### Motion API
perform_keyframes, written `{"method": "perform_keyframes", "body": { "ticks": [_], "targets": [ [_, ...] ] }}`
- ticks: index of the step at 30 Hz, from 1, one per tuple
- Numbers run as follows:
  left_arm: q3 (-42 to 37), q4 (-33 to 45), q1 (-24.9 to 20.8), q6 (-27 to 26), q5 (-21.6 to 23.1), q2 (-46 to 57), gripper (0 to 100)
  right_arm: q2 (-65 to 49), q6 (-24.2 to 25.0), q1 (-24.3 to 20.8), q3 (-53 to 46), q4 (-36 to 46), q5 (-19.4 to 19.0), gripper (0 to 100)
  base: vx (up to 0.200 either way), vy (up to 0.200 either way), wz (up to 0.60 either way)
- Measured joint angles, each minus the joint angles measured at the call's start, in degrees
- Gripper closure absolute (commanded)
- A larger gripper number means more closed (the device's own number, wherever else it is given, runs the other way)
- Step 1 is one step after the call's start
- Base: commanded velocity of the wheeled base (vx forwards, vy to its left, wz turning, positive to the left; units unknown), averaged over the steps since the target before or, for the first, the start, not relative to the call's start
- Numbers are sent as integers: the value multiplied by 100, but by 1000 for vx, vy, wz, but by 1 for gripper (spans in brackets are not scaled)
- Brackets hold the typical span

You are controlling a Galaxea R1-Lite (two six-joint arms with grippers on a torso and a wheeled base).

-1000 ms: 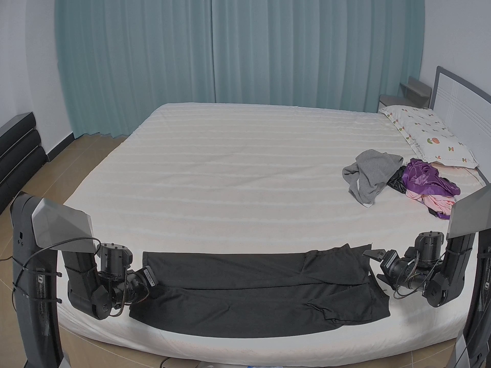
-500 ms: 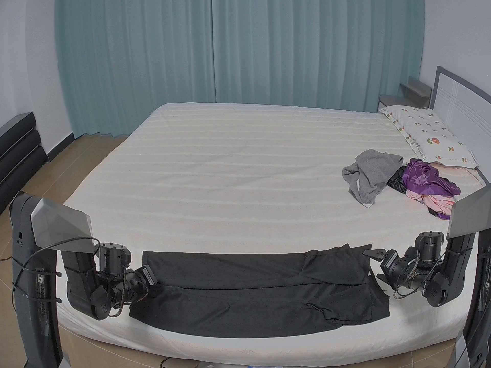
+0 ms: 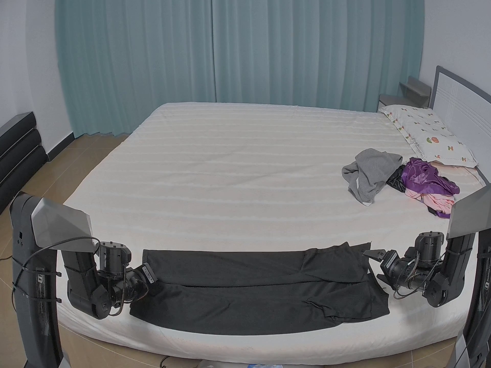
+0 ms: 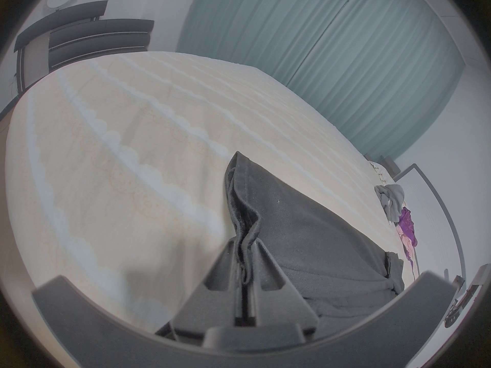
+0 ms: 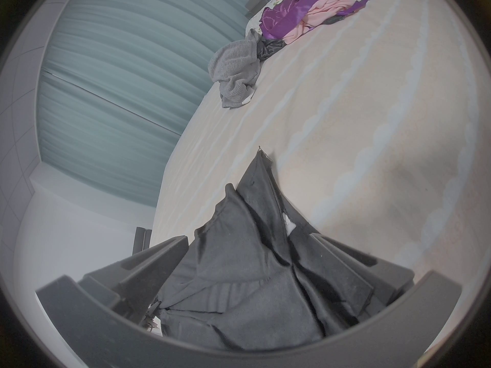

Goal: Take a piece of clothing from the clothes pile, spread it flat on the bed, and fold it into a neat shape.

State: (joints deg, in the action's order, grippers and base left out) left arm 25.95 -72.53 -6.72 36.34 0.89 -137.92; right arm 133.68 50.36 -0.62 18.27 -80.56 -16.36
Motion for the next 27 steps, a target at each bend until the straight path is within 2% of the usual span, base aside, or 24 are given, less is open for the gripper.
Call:
{"method": "perform_keyframes", "body": {
  "ticks": [16,27],
  "targets": [
    [191,9,7,91,4,-4,100,5,0,-6,9,-2,2,0,0,0,0],
    [201,0,-24,154,4,63,100,6,9,-12,9,-2,-6,0,0,-200,0]
  ]
}}
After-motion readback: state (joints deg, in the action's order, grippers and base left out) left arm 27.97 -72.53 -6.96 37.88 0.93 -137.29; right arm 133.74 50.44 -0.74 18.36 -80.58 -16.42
